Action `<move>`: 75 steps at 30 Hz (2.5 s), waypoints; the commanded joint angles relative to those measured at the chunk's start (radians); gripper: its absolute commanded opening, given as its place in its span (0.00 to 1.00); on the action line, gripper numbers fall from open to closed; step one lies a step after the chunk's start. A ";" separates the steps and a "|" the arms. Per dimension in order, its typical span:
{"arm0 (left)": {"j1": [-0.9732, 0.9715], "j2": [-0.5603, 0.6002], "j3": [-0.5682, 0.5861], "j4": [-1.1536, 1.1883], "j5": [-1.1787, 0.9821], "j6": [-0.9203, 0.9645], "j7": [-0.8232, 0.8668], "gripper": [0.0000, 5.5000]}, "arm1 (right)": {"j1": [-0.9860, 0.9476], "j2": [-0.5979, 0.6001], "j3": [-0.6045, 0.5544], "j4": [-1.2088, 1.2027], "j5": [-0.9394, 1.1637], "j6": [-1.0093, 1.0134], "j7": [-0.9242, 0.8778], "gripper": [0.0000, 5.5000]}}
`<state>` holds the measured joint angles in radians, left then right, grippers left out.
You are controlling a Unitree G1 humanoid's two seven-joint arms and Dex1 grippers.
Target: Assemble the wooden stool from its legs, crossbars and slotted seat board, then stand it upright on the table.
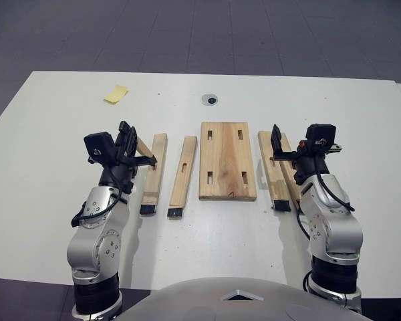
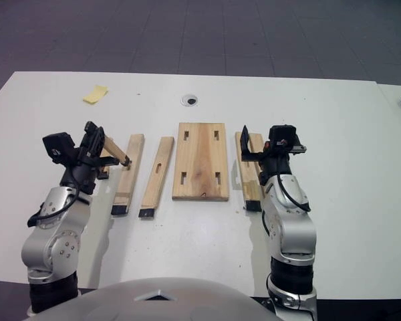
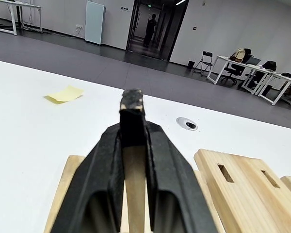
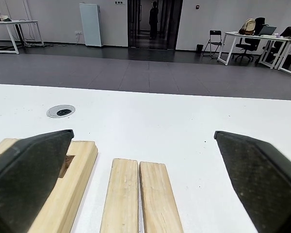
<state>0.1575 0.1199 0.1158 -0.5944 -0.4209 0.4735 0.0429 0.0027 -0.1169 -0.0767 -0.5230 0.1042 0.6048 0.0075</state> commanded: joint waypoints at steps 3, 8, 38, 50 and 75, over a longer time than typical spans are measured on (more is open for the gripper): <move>0.050 -0.017 -0.019 0.030 0.038 -0.035 -0.020 0.08 | -0.015 -0.017 -0.001 -0.013 0.007 0.034 0.022 0.98; 0.019 -0.041 -0.006 0.049 0.034 -0.050 -0.016 0.08 | -0.025 -0.019 -0.006 -0.003 0.005 0.035 0.030 0.98; 0.171 -0.025 -0.058 0.168 0.154 -0.101 -0.072 0.08 | -0.046 -0.018 0.001 0.022 -0.011 0.022 0.029 0.98; 0.252 0.014 -0.143 0.301 0.239 0.066 -0.039 0.08 | -0.077 -0.041 0.005 0.035 -0.013 0.033 0.045 0.98; -0.028 -0.014 -0.106 0.215 0.230 -0.025 -0.058 0.44 | -0.158 -0.040 -0.020 0.166 -0.024 -0.061 0.036 0.98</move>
<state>0.1617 0.0972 -0.0037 -0.3652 -0.1971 0.4505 -0.0086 -0.1407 -0.1550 -0.0857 -0.3716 0.0805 0.5547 0.0444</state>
